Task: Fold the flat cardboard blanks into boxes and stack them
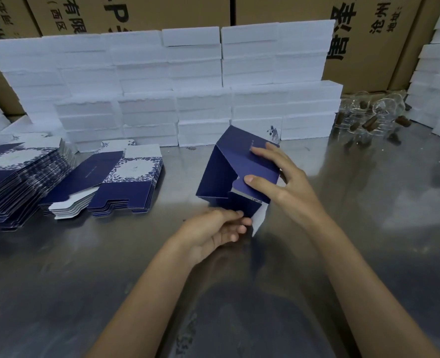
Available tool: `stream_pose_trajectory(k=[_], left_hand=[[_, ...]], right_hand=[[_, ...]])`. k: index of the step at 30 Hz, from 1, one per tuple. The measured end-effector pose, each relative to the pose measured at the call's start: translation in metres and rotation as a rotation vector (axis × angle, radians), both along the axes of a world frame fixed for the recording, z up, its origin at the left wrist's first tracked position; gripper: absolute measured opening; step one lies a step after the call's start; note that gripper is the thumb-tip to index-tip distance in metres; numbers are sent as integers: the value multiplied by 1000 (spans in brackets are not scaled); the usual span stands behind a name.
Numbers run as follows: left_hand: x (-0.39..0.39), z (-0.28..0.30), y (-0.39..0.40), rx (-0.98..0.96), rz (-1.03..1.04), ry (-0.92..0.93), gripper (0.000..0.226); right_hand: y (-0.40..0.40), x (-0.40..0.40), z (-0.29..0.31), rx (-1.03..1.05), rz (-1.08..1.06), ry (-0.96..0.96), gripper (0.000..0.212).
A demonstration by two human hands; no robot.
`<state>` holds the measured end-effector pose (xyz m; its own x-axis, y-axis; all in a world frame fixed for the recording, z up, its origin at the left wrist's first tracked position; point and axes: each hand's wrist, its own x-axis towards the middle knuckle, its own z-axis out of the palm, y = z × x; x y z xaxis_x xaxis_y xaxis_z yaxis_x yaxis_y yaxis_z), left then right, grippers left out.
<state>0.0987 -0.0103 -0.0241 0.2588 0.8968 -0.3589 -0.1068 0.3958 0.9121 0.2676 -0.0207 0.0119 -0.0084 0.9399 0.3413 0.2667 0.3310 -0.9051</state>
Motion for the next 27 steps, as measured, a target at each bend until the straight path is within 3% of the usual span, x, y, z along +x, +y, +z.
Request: stream_pose_trajectory(k=[2, 6, 9, 12, 14, 15, 17, 20, 24, 27], left_hand=[[-3, 2, -1, -75, -101, 50, 16], [-13, 12, -4, -64, -290, 360, 31], [-22, 19, -3, 72, -9, 624, 34], [-36, 22, 2, 408, 544, 820, 33], [-39, 27, 1, 677, 743, 707, 18], [-37, 30, -1, 784, 717, 599, 13], [-31, 33, -6, 899, 511, 494, 28], [-23, 27, -9, 967, 252, 559, 44], [-22, 29, -11, 930, 237, 554, 40], [-24, 29, -9, 926, 253, 568, 38]], right_hand=[[0, 1, 0, -27, -2, -48, 52], [0, -3, -2, -31, 36, -100, 49], [0, -5, -3, -27, 60, -108, 47], [0, -5, -2, -26, 98, -93, 43], [0, -5, -2, -21, 108, -86, 41], [0, -5, -2, -20, 109, -88, 40], [1, -3, -1, -16, 120, -95, 41], [1, 2, -1, -37, 186, -113, 54], [4, 18, -2, -148, 326, -161, 84], [4, 29, 0, -223, 422, -169, 91]])
